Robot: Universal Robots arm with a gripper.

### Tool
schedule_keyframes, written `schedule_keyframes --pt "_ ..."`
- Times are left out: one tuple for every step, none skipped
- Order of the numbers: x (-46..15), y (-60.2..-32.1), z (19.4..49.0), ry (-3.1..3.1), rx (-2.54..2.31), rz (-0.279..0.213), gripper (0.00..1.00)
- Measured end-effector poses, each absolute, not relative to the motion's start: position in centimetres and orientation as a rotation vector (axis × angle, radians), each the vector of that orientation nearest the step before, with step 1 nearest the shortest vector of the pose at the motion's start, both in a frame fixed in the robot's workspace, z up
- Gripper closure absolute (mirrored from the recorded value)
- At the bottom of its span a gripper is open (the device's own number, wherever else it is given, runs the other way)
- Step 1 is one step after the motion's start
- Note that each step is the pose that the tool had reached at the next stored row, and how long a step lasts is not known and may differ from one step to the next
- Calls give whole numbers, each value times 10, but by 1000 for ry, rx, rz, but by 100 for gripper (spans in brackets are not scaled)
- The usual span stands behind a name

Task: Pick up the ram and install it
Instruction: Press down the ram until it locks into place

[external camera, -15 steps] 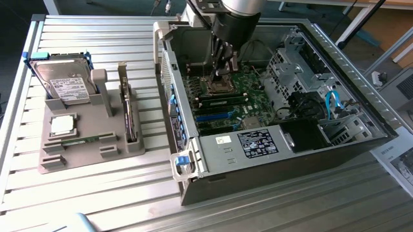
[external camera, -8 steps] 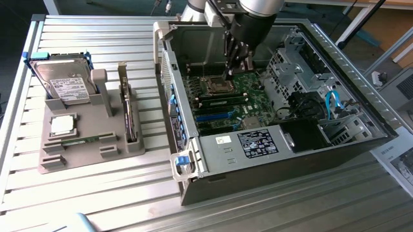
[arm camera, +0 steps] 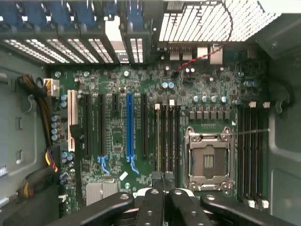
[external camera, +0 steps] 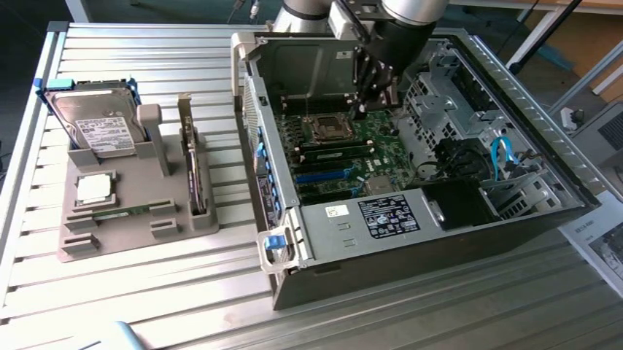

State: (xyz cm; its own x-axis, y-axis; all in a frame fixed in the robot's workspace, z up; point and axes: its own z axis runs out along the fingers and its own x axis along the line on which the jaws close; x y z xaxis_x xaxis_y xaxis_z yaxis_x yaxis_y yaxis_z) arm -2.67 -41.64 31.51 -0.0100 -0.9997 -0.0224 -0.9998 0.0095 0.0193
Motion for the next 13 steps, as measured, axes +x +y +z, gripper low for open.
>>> schedule_keyframes --pt "-23 -416 315 2231 -2210 48 90" --pt "-18 -417 315 2232 -2211 51 90" --pt "-11 -417 315 2234 -2212 54 90" --pt "-7 -417 315 2235 -2213 56 90" --pt "-2 -417 315 2236 -2214 59 90" --pt "1 -417 316 2237 -2214 60 90" --pt "2 -417 316 2237 -2215 61 90" --pt "2 -417 316 2237 -2215 61 90" --pt "2 -417 316 2237 -2215 61 90" --pt "2 -417 316 2237 -2215 61 90" --pt "2 -417 317 2237 -2215 61 90" --pt "2 -417 319 2237 -2215 61 90" --pt "2 -417 322 2237 -2215 61 90"
